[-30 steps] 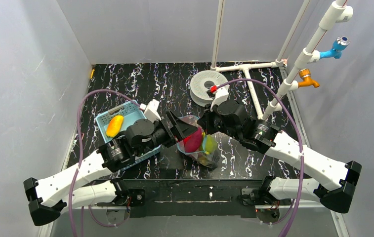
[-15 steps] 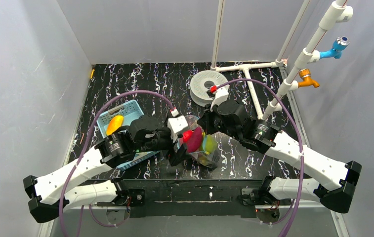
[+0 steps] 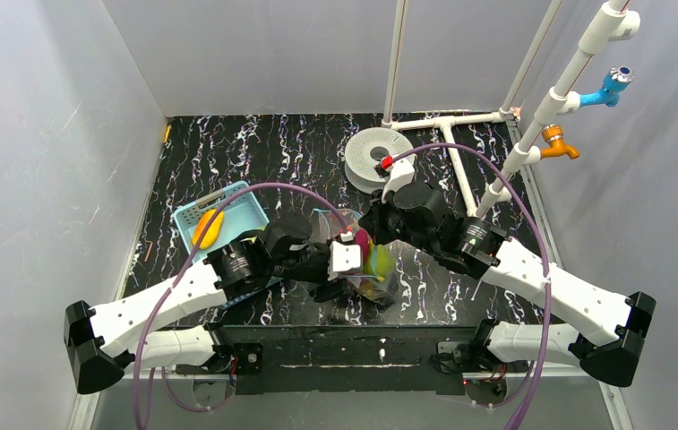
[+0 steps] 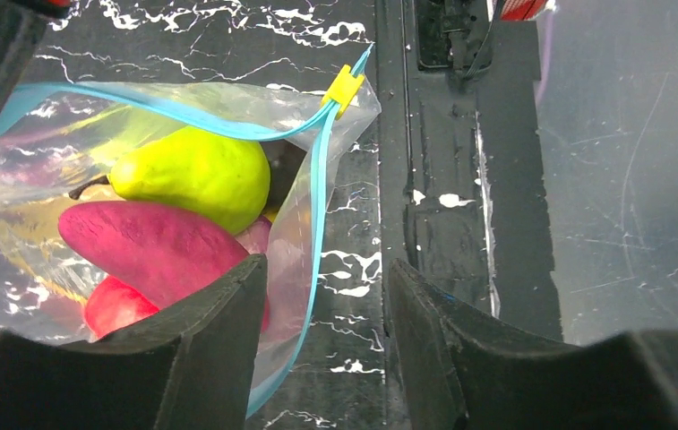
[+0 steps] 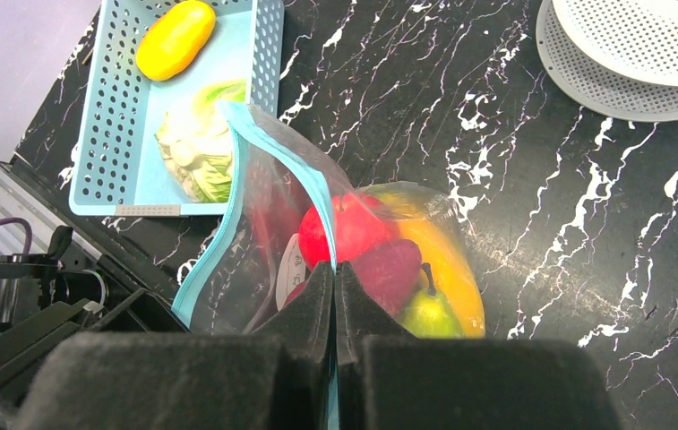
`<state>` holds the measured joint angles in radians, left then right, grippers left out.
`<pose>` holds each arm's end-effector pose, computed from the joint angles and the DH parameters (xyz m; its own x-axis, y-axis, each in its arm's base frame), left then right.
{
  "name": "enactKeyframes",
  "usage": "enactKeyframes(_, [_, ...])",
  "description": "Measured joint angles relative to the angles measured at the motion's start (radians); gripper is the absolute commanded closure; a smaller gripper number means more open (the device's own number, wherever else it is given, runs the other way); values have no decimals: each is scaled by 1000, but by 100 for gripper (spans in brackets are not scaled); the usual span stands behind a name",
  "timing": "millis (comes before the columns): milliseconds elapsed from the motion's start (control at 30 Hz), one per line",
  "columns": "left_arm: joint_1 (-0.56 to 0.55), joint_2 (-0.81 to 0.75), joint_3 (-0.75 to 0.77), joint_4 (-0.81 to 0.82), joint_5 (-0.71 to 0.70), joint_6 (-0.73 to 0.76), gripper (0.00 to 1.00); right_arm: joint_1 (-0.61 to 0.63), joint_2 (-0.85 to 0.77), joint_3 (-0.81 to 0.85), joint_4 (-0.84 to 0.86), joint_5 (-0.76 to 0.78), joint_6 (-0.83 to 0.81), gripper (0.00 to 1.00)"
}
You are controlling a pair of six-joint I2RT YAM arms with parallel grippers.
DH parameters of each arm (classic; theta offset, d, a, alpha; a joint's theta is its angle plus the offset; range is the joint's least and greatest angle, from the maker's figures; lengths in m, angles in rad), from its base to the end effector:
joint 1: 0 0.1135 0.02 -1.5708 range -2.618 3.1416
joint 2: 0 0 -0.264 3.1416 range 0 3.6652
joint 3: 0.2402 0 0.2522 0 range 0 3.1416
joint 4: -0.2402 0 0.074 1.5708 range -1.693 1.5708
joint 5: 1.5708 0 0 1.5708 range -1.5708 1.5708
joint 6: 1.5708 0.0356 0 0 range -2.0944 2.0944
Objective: Place the food in the zip-top bag and seal the zipper
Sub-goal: Adjust the zipper food storage bag at the center of the board.
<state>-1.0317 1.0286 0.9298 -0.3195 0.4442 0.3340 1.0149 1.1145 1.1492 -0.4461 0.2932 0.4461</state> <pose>0.1052 -0.2056 0.3321 0.1231 0.3708 -0.9205 0.9909 0.0053 0.1346 0.1383 0.2031 0.3757 -0.4809 0.0086 -0.8767 -0.5164 0.8053 0.2912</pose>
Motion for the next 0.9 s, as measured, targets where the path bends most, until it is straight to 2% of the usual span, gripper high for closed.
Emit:
enactKeyframes(167, [0,14,-6,15,-3,43,63,0,0,0,0,0,0,99])
enactKeyframes(267, [0,7,-26,47,-23,53,73,0,0,0,0,0,0,99])
enactKeyframes(433, [0,-16,-91,101,-69,64,98,0,2,2,-1,0,0,99])
enactKeyframes(533, [0,-19,-110,122,-96,72,100,0,12,11,-10,1,-1,99])
enactKeyframes(600, [0,-22,-120,142,-116,74,100,0,20,19,-21,3,-5,89])
enactKeyframes(633, [0,-24,-124,148,-123,74,100,0,24,23,-24,3,-8,77])
enactKeyframes(667, [0,-27,-129,158,-129,74,100,0,27,28,-29,1,-13,65])
enactKeyframes(733, [0,-32,-136,169,-139,70,100,0,35,47,-44,-10,-35,28])
enactKeyframes(800, [0,-36,-138,177,-146,61,100,0,39,72,-65,-18,-55,5])
enactKeyframes(900, [0,-43,-138,197,-159,31,100,0,24,97,-94,-16,-103,2])
